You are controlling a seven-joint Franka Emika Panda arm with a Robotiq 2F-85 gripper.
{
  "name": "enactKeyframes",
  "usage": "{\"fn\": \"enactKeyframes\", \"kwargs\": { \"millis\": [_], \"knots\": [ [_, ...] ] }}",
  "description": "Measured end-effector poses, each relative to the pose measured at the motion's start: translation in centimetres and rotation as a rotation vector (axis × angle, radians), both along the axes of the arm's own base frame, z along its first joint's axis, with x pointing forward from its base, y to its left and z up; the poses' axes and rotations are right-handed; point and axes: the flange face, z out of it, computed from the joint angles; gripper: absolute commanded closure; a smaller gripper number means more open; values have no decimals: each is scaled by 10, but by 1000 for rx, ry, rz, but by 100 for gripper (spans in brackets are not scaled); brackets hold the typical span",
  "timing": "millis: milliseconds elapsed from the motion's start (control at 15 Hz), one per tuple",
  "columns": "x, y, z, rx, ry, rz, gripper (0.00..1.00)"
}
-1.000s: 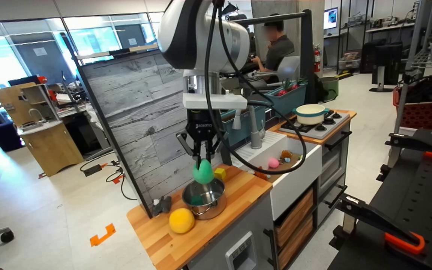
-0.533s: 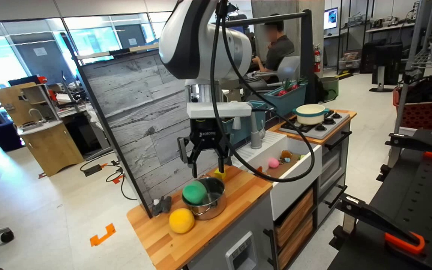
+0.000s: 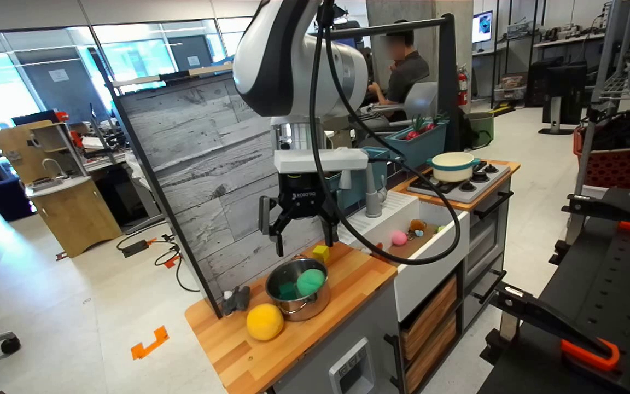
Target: Put the green plushie in the pot
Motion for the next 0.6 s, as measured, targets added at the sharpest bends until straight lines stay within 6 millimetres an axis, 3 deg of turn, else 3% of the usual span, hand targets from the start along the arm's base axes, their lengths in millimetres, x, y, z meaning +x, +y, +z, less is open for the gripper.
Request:
{"fn": "enactKeyframes", "kwargs": {
  "millis": [600],
  "knots": [
    [-1, 1, -1, 0, 10, 3, 0]
  ]
}}
